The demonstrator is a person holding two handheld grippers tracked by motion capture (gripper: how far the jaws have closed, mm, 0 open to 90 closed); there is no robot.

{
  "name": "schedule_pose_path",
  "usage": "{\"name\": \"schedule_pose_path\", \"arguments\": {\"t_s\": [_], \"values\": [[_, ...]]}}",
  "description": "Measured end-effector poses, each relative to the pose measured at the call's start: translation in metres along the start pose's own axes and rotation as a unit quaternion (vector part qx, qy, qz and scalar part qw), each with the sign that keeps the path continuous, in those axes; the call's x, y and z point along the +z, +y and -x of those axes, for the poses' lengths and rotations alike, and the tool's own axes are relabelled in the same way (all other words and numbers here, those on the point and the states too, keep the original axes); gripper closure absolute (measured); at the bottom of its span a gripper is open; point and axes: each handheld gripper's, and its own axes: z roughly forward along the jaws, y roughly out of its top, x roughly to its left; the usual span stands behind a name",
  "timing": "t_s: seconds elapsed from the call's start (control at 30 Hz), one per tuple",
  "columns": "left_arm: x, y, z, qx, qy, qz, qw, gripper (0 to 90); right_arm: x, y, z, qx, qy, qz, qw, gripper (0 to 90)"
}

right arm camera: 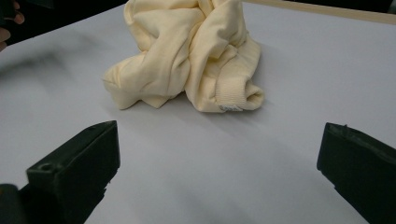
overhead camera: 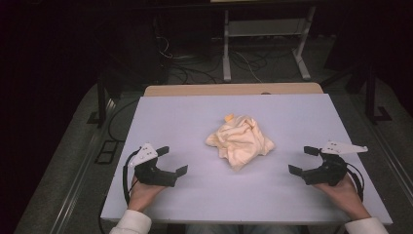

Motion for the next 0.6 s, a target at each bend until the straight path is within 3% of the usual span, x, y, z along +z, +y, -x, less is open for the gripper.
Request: {"name": "schedule_pose_path", "arguments": {"t_s": [0.6], "values": [[0.0024, 0.0003, 0.0065, 0.005, -0.009, -0.004, 0.9999, 0.0, -0.0003, 0.0006, -0.0056, 0.000, 0.008, -0.002, 1.0000, 0.0]]}}
